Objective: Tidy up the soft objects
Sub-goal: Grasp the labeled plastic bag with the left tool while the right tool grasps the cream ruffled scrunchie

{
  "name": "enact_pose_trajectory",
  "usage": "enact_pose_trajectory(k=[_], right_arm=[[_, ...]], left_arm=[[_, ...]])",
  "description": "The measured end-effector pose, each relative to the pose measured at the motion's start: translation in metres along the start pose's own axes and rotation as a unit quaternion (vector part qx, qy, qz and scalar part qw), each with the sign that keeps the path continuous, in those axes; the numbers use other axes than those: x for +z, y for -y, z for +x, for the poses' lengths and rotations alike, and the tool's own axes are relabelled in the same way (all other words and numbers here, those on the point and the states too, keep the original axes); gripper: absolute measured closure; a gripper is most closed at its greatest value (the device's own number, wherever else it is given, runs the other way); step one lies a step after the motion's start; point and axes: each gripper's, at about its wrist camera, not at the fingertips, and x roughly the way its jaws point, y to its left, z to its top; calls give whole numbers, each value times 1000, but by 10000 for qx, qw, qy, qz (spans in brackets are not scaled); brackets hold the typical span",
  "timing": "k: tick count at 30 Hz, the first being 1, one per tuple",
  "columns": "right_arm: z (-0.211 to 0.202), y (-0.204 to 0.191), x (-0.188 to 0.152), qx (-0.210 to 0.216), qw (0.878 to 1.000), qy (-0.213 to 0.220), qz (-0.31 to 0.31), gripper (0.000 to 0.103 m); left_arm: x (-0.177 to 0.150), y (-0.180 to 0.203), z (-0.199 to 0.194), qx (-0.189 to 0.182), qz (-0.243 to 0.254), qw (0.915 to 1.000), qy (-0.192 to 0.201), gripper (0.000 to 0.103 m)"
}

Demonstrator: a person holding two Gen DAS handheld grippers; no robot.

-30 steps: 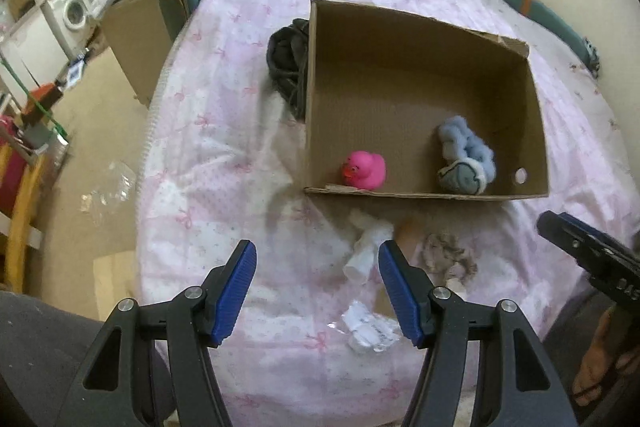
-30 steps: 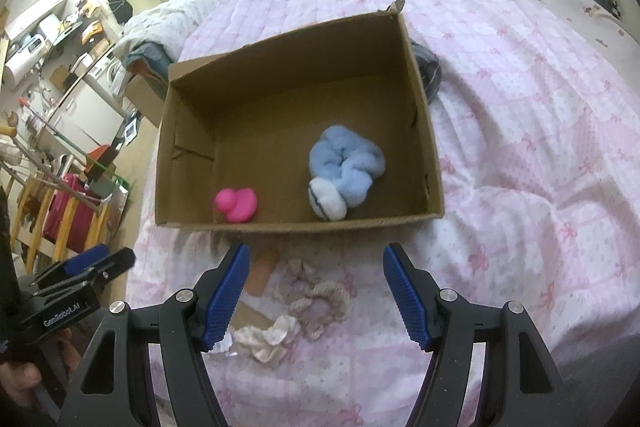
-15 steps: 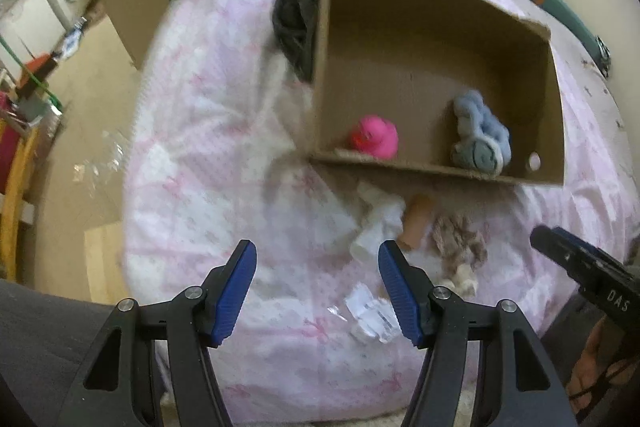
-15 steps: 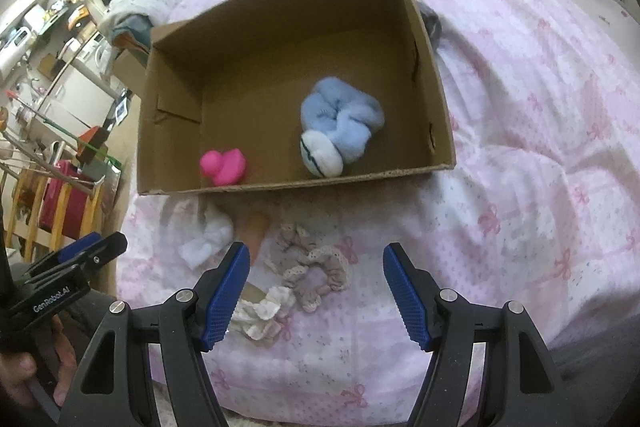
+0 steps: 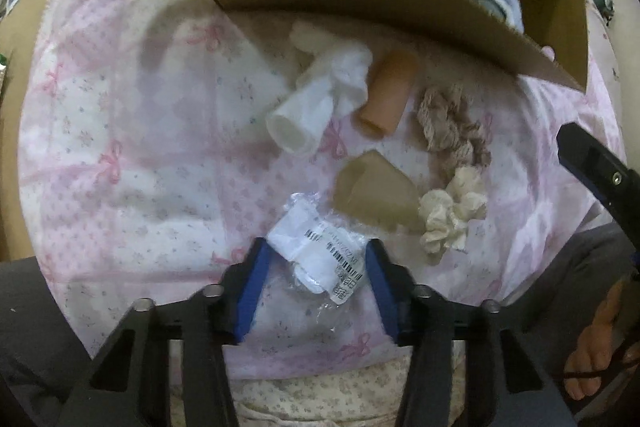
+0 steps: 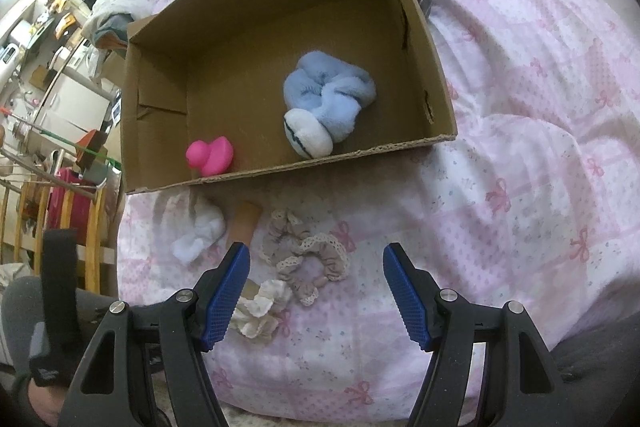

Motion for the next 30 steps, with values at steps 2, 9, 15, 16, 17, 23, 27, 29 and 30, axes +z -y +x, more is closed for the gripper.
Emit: enact_pose_trajectory(k=[2,9,15,16,17,23,27,29,30], right_arm=[[3,-1,1,11,10000,-35,-21,30],[24,2,-5,612,9952,-712,287,30],[52,-17,-19,918,9855,-1423,126,30],[54,-21,-22,892,9851,-1468,64,30],[57,-25,-24,879,9847,-1506,6,30],[68,-40,-27,882,9831,-1589,-219,30],[74,-44,-31,756,9835,-1624,-270,33],[72,-44,-31,760,9833,-1628,-291,43],[71,-44,-31,765,9834,-1620,-293,43]], left_arm=[[-2,-1,0,-78,-42,9999,-55,80],[-6,-4,-22,-118,-31,9994,309,95],[-8,-12,-43,71,-146,9972,726,97],[-8,-13,-46,141,-174,9965,804,97],[-8,-17,-52,195,-189,9958,870,97],[-2,-31,-68,517,-192,9916,1167,97],[-1,-31,-70,605,-162,9902,1249,98],[0,-29,-69,581,-155,9904,1242,98],[0,-30,-70,579,-150,9905,1240,98]])
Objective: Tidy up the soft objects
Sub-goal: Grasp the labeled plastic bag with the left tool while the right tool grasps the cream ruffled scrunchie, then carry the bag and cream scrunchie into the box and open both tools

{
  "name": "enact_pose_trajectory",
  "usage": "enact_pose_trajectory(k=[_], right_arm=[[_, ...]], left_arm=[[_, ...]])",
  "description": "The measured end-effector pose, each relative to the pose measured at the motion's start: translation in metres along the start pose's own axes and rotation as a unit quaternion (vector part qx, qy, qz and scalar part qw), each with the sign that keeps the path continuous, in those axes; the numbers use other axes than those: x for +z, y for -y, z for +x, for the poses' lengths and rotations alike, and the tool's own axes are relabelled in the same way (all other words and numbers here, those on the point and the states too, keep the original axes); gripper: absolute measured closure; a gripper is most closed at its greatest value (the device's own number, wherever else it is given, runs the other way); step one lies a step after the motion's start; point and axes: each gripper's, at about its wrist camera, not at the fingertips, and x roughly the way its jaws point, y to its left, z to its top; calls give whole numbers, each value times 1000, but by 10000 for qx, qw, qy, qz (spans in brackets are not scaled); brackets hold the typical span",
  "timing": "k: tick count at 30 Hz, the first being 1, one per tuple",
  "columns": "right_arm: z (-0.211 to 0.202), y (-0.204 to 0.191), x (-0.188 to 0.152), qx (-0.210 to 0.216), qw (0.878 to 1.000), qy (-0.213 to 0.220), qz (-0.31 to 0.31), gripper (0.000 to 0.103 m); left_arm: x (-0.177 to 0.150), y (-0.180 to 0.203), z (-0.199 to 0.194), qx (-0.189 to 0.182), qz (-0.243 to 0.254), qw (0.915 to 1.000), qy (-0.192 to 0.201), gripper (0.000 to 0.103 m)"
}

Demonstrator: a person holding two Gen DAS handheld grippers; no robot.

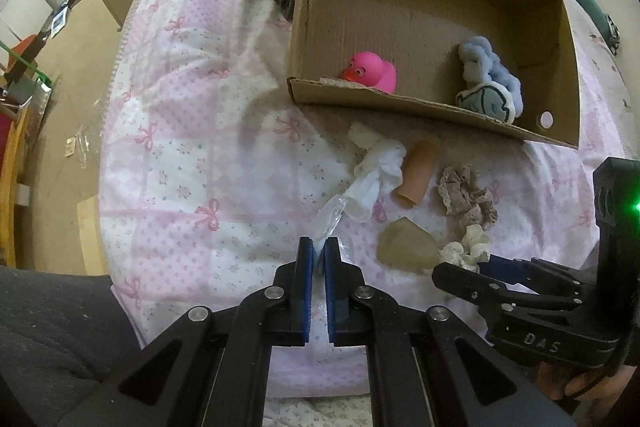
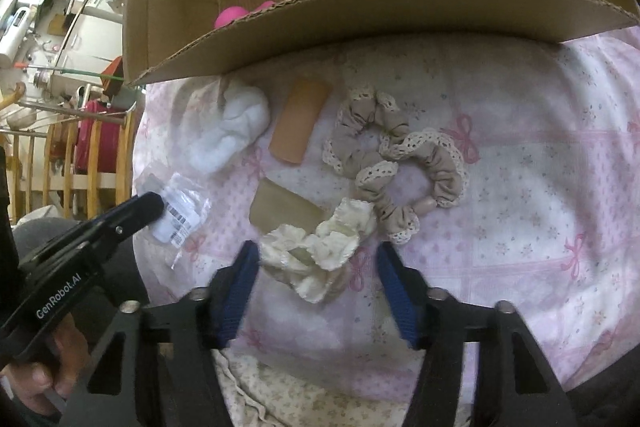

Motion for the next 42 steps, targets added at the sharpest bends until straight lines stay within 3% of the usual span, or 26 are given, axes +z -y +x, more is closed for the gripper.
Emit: enact_pose_trajectory(k=[1,4,8,13,26,33,37,42], right_arm=[[0,0,0,-8,10000,5,-13,45],[0,-4,-1,-80,9999,42,-103,65],[-10,-4,0,-103,9997,215,-104,76],[-27,2,-2,26,9990,441,1,82],[-86,-2,-11,566,9874,1446,-300,82],[-83,-7,-12,410,9885,1401,-401,82],[-92,-5,-14,519,9857,1566,-349,82],[-123,-3,-15,725,9762,2026,-260,82]], left_arm=[[-1,1,0,20,8,10000,11,98],[-2,2,1,44,-3,10000,42,98],[-2,0,-2,17,-10,10000,95,98],[-4,1,-6,101,41,9997,226,98],[-6,-1,-10,160,23,9991,382,98],[-6,-1,-22,182,-8,9983,545,98],[1,-7,-49,80,-173,9964,829,98],[19,-5,-90,52,-82,9891,1470,98]])
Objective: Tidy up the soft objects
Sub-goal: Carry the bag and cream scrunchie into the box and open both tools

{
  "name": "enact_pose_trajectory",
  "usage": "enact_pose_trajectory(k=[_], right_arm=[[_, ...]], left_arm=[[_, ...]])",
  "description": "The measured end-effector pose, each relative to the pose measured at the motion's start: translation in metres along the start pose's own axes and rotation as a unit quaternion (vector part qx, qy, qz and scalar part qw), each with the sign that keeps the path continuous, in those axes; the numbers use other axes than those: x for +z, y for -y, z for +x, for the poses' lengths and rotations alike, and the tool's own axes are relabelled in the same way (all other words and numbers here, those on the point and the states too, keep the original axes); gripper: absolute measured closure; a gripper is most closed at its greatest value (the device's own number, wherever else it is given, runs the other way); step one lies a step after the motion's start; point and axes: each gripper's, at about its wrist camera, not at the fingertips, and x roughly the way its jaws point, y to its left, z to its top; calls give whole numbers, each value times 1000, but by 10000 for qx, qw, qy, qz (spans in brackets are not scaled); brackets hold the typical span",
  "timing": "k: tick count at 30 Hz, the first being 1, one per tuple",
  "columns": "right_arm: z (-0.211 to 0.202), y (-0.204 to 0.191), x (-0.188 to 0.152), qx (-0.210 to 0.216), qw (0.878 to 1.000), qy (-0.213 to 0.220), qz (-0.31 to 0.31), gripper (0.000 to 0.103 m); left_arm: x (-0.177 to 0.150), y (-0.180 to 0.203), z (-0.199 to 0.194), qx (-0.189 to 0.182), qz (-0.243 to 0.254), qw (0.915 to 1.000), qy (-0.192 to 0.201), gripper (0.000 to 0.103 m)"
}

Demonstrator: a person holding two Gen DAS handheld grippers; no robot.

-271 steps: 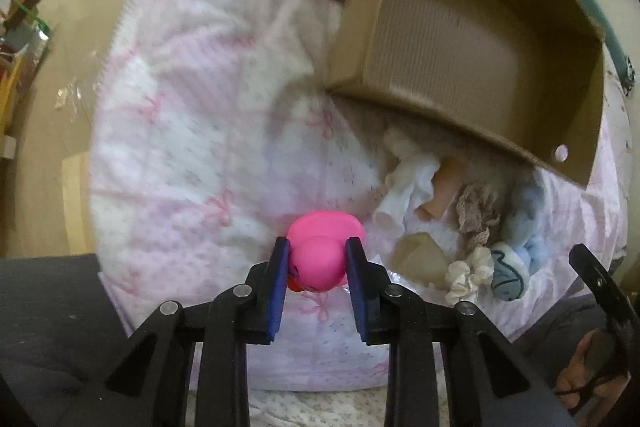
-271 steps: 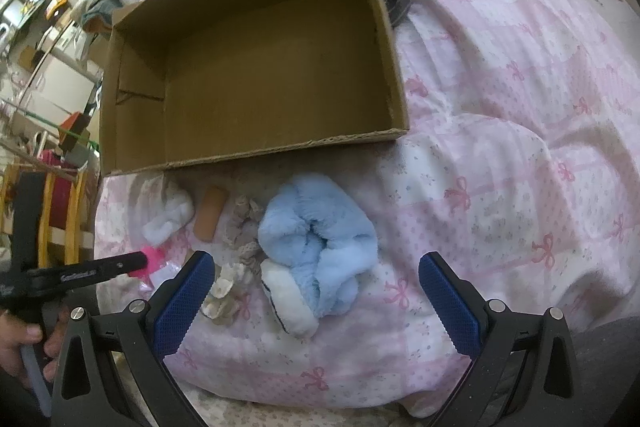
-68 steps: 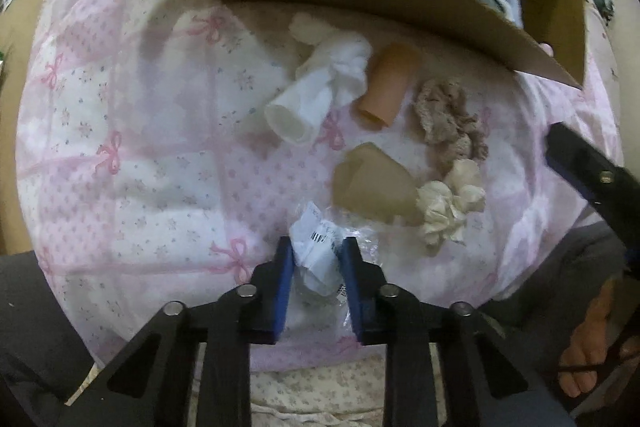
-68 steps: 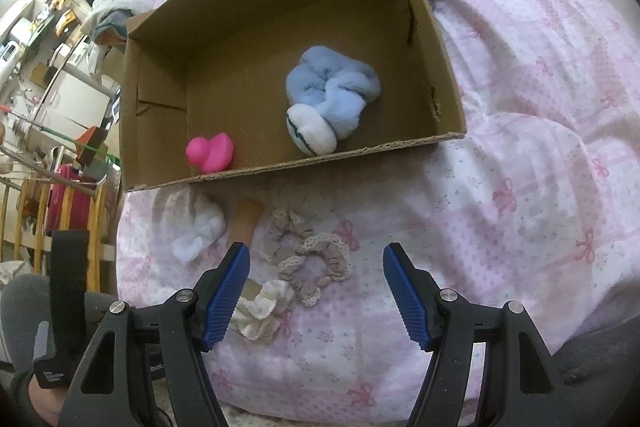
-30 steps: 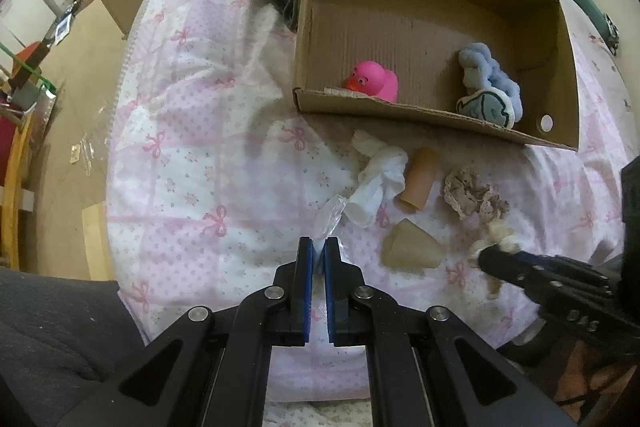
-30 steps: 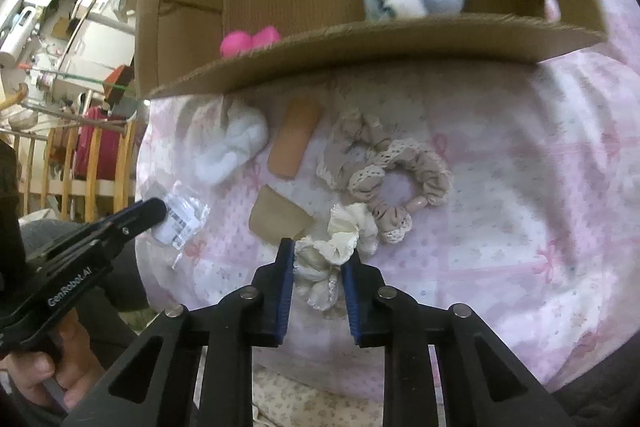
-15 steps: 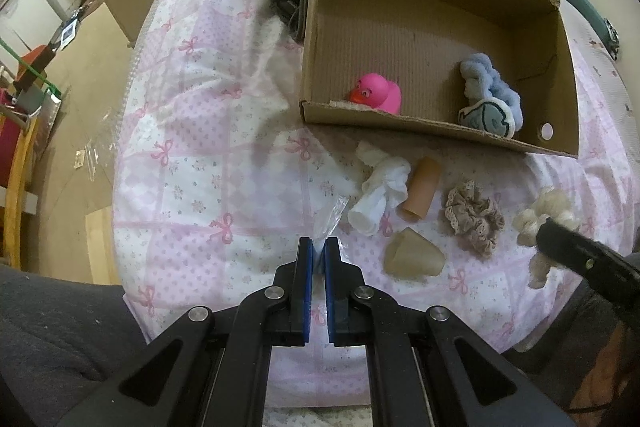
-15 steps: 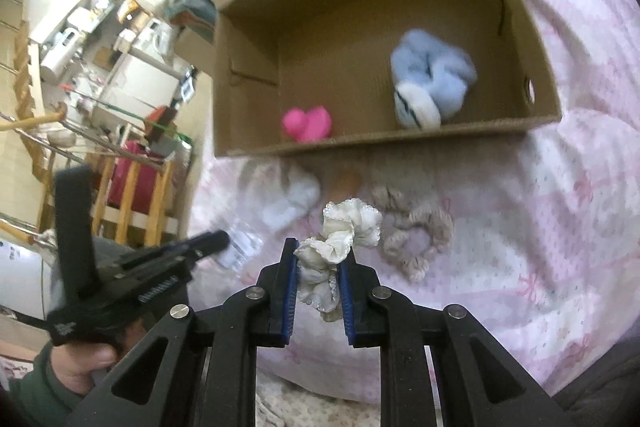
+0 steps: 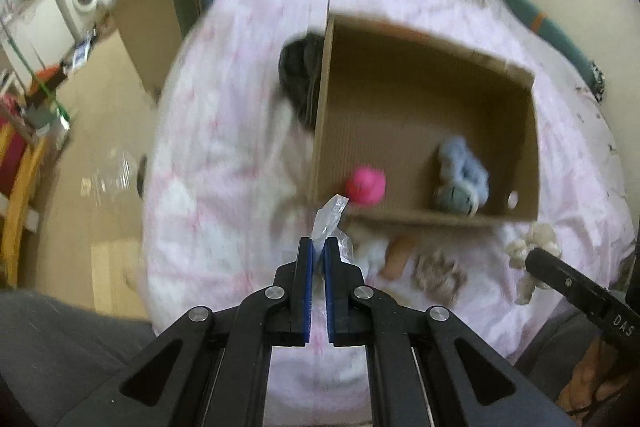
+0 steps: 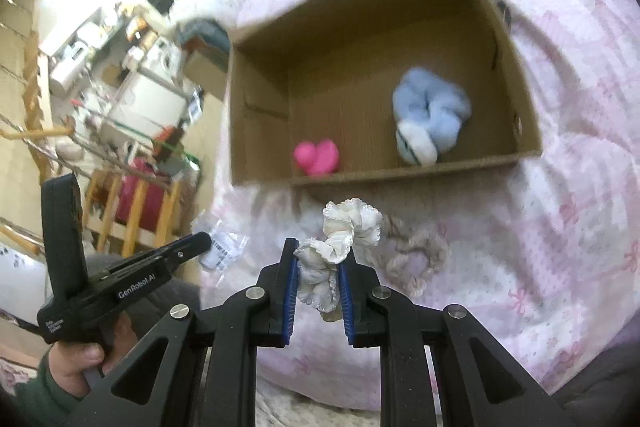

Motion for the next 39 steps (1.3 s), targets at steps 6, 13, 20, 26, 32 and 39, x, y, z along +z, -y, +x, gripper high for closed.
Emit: enact_pose_trajectory(k=[6,13,20,26,32,39], right_arm=[[-37,0,15,286,9977,606,41,82],[-64,4,50,542,9936,969,187,82],[-57,13,79,465,9927,1113,24,82],[-31,30,76,319,9939,1053,-5,82],[-7,41,73,9,9974,708,136,82],[8,51,76,-293,9977,479,391,82]], left_arm=[[33,11,-26,13,251,9981,571,98],[62,26,-21,-31,460,9960,762,98],[78,38,4,-215,531,9944,890,98],[74,38,40,-336,643,9935,881,98],[69,34,64,-389,568,9956,637,98],[61,39,80,-416,572,9967,402,98]])
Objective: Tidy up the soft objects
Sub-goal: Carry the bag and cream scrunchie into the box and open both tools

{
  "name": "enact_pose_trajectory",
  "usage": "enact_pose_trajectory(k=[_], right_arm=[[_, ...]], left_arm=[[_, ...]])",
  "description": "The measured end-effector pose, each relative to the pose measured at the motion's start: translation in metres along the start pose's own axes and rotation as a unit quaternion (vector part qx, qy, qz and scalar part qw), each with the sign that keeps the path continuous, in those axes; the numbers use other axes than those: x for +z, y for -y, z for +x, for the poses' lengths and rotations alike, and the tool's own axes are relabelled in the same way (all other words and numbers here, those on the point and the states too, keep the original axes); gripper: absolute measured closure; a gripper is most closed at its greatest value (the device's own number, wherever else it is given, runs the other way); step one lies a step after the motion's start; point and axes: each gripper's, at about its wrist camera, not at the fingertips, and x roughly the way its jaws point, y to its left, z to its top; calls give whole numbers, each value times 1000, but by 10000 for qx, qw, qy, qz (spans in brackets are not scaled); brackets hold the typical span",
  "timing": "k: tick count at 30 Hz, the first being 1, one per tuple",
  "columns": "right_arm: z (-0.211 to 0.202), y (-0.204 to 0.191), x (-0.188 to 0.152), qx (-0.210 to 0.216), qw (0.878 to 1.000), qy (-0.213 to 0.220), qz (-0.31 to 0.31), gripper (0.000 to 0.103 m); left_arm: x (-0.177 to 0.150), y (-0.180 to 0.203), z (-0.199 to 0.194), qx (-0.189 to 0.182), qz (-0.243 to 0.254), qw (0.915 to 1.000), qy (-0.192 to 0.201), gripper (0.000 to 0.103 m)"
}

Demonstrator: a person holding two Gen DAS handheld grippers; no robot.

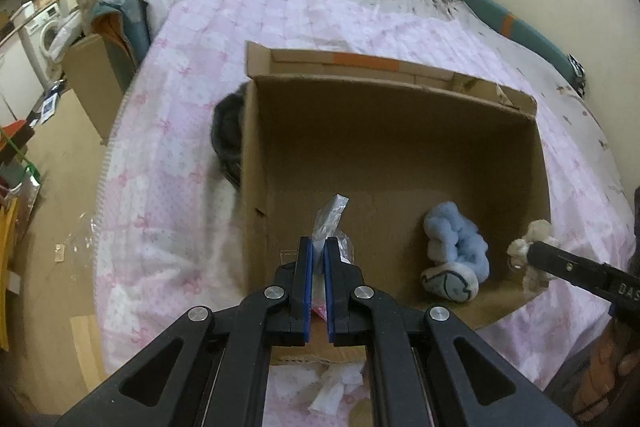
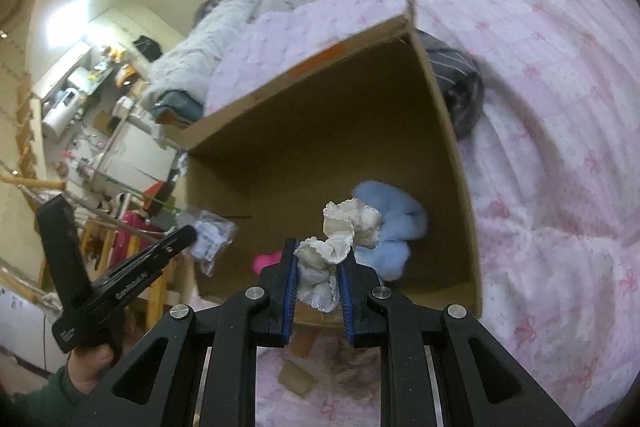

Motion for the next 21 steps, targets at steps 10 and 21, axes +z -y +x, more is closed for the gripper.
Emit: enact_pose_trajectory(k=[10,21], right_arm=[[13,-3,-4,-594,9974,-85,-410,82],[14,-8,-7,-821,9943,46,-673,82]], left_arm=[[1,17,4,-90,349,9993,-42,98],[-11,24,1,-102,523,9986,-60,58]])
